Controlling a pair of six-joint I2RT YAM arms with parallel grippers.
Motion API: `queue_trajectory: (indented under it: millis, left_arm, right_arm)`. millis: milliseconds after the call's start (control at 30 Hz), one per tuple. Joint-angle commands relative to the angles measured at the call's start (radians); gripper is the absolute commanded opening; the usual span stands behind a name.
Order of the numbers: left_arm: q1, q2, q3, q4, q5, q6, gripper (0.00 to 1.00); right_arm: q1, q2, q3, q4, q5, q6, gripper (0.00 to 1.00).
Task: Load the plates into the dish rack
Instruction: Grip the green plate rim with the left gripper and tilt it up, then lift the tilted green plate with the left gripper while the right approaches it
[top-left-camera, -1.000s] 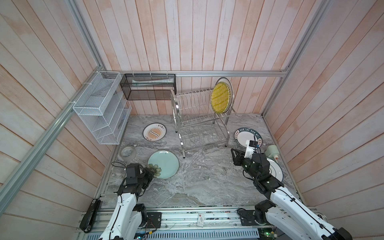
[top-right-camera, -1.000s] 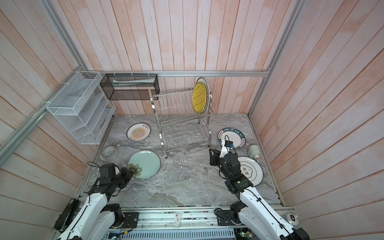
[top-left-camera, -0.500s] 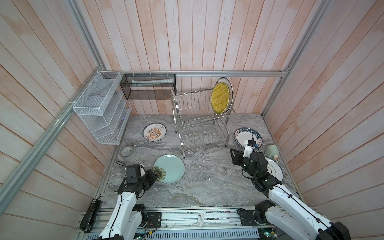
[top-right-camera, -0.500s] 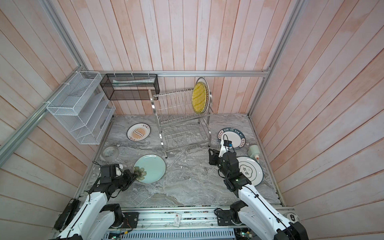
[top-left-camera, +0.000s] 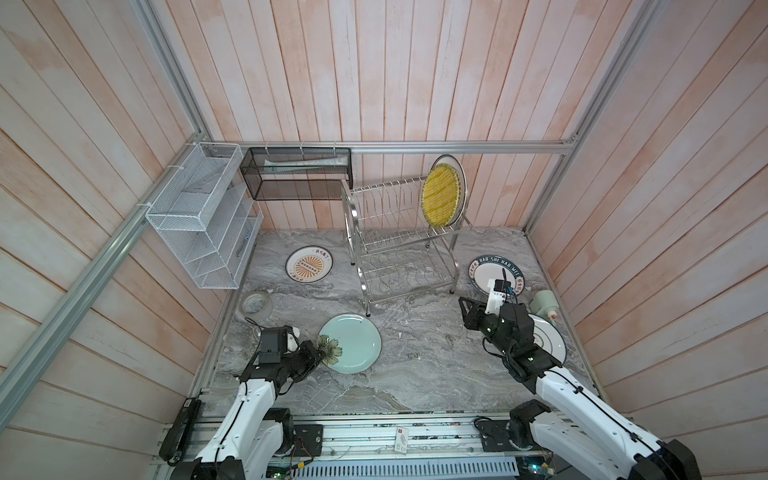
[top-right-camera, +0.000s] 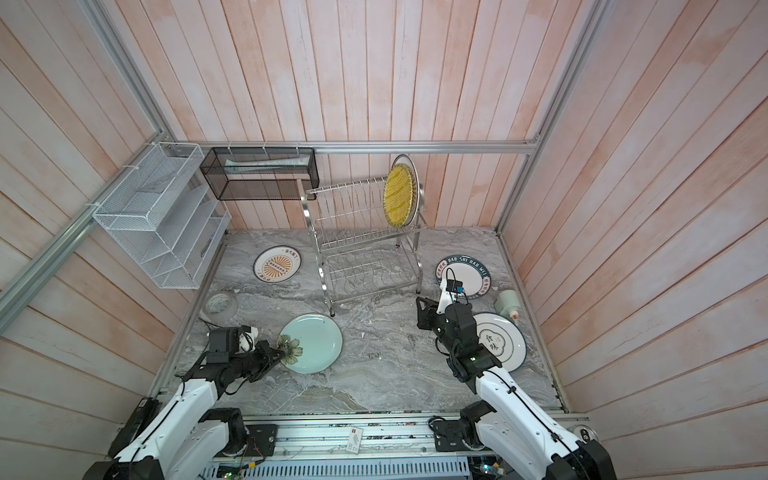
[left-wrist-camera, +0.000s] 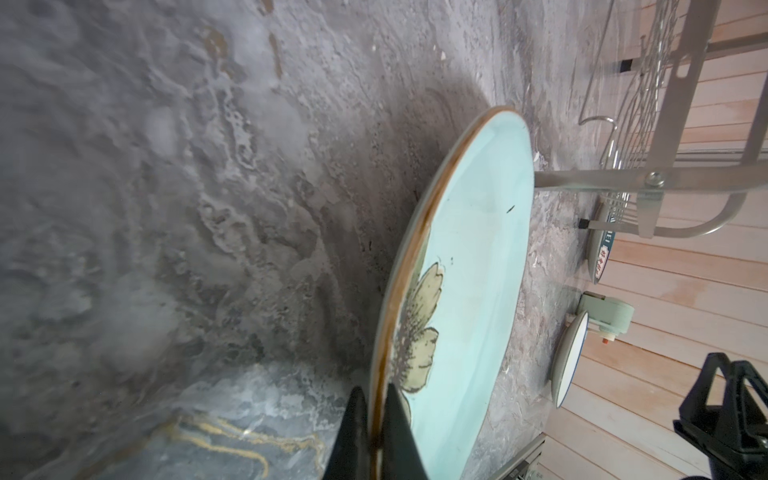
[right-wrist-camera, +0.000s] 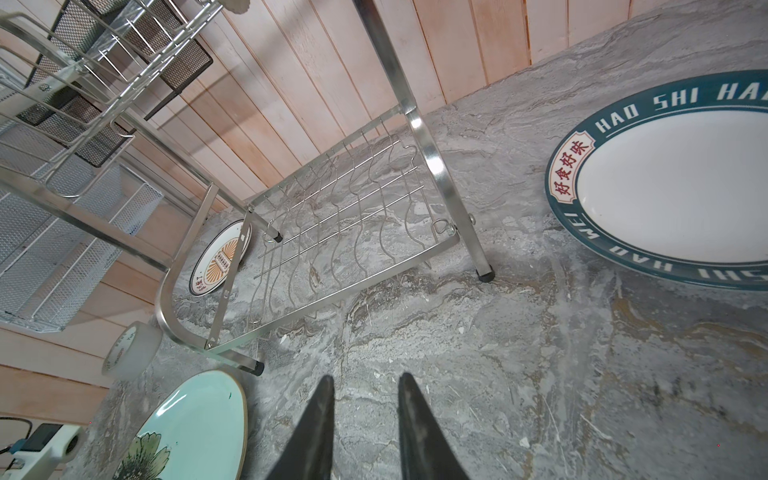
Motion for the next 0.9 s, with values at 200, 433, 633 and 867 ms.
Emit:
queue_trajectory:
  millis: [200, 433, 633, 867]
  left_arm:
    - [-0.046, 0.043, 0.078, 0.117, 0.076, 0.066, 0.00]
    - [-0.073, 0.098, 0.155, 0.107, 0.068, 0.108, 0.00]
    - [-0.113, 0.162, 0.180, 0.134, 0.088, 0.128, 0.00]
    - [-0.213, 0.198, 0.196, 0.167, 0.083, 0.119, 0.00]
  right_arm:
    - [-0.006, 0.003, 0.017, 0.022, -0.012, 0.010, 0.28]
    - [-0.008, 0.020, 0.010, 0.041, -0.032, 0.018, 0.28]
    - [-0.008, 0.017, 0.003, 0.046, -0.031, 0.022, 0.28]
    - [-0.011, 0.013, -0.003, 0.042, -0.032, 0.021, 0.28]
